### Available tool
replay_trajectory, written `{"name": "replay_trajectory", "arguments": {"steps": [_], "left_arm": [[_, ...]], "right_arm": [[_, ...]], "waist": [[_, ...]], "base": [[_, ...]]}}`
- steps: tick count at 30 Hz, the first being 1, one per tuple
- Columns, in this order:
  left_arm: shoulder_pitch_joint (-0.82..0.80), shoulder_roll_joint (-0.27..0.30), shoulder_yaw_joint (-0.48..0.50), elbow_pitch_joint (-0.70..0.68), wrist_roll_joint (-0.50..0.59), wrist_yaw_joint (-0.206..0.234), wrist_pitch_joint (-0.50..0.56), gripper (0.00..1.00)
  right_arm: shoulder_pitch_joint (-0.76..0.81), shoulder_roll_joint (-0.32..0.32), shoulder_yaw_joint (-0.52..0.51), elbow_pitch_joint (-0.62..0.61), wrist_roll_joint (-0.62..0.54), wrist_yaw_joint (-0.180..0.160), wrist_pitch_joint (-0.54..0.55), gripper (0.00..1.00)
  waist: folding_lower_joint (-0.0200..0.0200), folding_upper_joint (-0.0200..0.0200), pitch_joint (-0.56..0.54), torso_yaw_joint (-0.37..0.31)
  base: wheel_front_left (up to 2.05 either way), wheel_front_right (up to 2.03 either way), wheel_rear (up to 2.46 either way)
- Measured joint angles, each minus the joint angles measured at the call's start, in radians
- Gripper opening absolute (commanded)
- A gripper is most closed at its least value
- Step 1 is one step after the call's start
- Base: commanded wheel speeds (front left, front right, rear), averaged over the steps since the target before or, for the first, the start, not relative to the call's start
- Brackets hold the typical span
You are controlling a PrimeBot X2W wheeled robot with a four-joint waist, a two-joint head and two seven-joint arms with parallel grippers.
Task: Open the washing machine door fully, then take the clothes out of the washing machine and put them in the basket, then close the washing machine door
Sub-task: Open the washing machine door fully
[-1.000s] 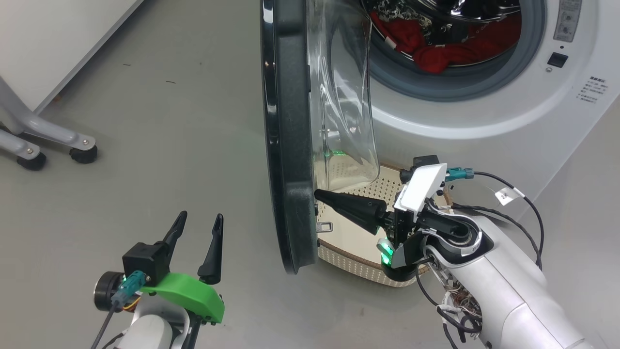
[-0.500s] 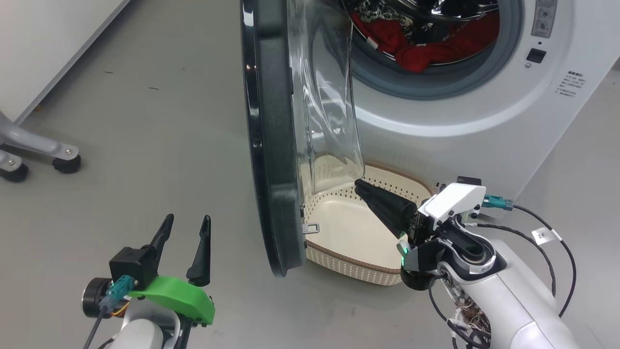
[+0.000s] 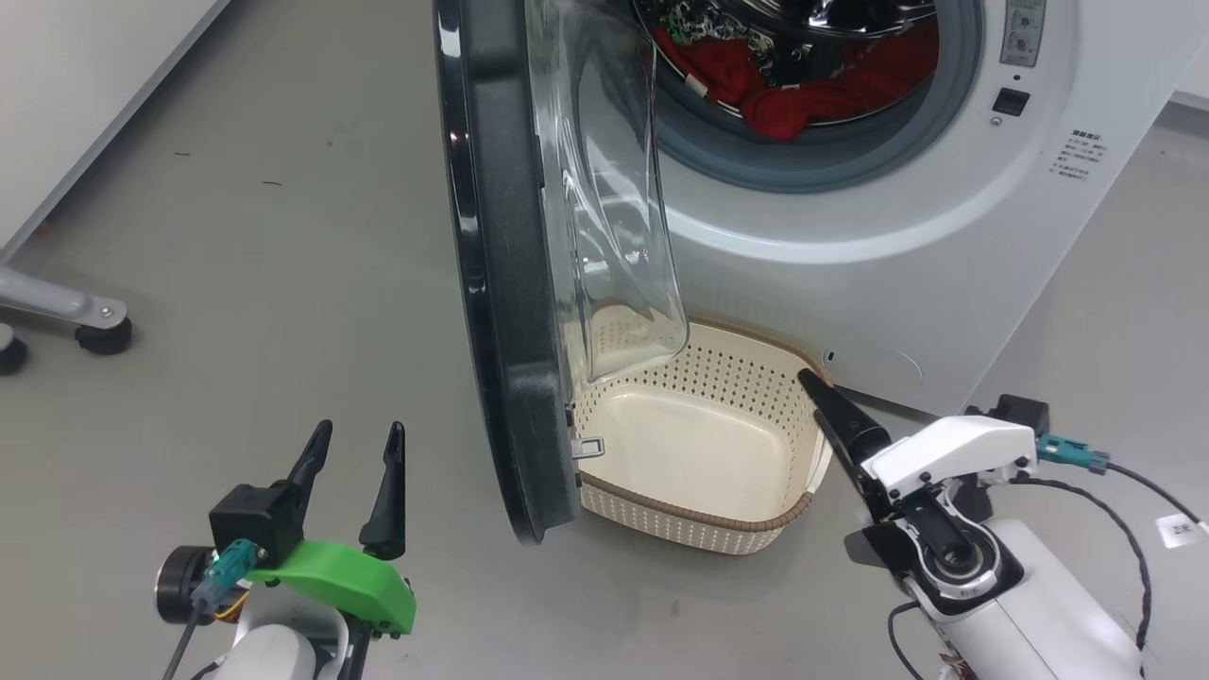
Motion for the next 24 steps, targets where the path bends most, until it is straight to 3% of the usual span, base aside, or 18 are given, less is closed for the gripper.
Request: {"name": "replay_trajectory", "arguments": {"steps": [11,17,24], "left_arm": [[0.001,0.001,0.0,-0.007,0.0,0.001,0.003,1.0],[0.004,0.001,0.001,-0.011,-0.001,0.001,0.004,1.0],[0.009,0.005,0.001,-0.015,-0.001,0.002,0.008,1.0]], "right_arm": [[0.022,-0.13,0.064,-0.057,-0.4,0.001,-0.32,1.0],[0.026,-0.175,0.087,-0.077,-0.567,-0.002,-0.397,1.0],[0.025,-0.219,0.049,-0.141,-0.823,-0.094,-0.377,1.0]], "waist": [[0.0,0.0,0.0,-0.015],[0.0,0.0,-0.003,-0.019],[0.0,0.0,-0.006,-0.025]], "base": [[0.0,0.0,0.0],[0.0,0.0,0.0],[0.0,0.0,0.0]]}}
